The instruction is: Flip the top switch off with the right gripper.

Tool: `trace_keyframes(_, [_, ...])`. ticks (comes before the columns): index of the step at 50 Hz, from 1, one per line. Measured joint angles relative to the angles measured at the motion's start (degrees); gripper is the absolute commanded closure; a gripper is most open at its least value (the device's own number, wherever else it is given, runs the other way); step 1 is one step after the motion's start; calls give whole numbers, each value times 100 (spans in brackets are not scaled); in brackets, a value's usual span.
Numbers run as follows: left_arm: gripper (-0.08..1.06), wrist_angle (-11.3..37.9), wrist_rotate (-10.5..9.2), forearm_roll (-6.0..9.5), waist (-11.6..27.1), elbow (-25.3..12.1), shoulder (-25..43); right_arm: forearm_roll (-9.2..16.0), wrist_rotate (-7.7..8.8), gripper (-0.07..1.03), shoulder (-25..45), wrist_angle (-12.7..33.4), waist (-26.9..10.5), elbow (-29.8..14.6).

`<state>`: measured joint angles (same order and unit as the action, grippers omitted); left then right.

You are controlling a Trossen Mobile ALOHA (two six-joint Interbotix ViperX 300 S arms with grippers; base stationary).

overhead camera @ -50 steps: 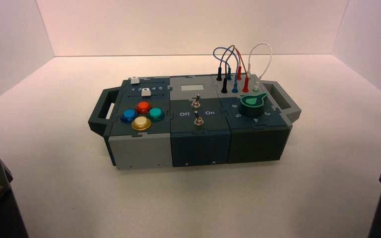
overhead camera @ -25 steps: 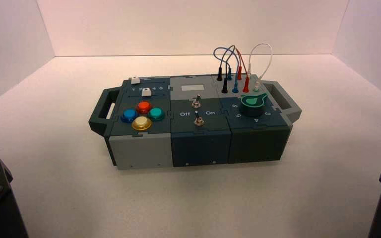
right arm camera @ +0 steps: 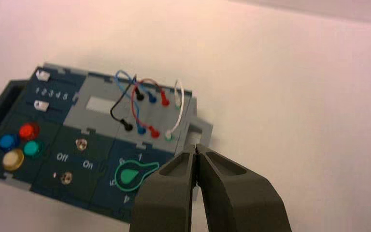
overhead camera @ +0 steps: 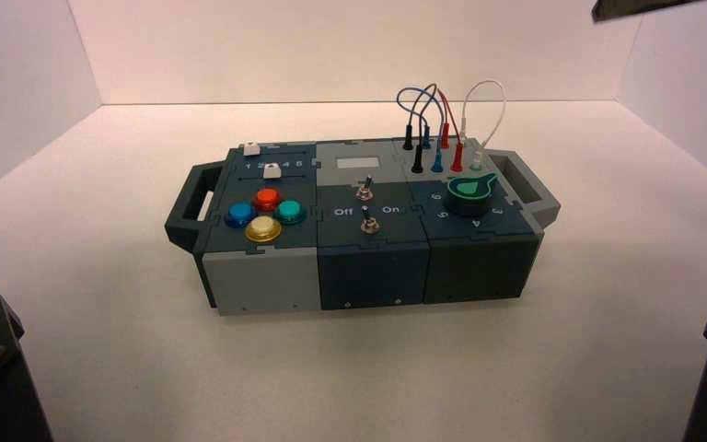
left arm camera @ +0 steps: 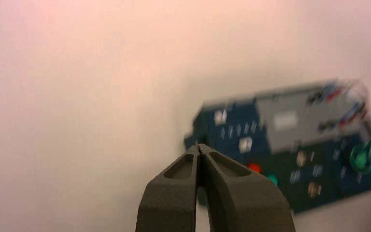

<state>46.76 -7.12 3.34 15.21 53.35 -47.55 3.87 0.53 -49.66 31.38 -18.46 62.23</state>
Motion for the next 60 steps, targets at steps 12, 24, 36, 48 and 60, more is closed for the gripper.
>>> trace_keyframes(12, [101,501,-18,114,387,-185,923,149,0,99,378,167,-18,-114])
trace_keyframes(24, [101,360,-18,281,510,-264,1679,193,0,99,536,202,-141,-167])
trace_keyframes(36, [101,185,-9,378,519,-272,2355,352,-9,99,615,272,-369,-211])
trace_keyframes(48, [101,123,-18,396,536,-343,3076,448,0,99,861,448,-404,-272])
trace_keyframes(60, [101,-114,-18,466,650,-492,3806,536,0,99,1230,527,-598,-448])
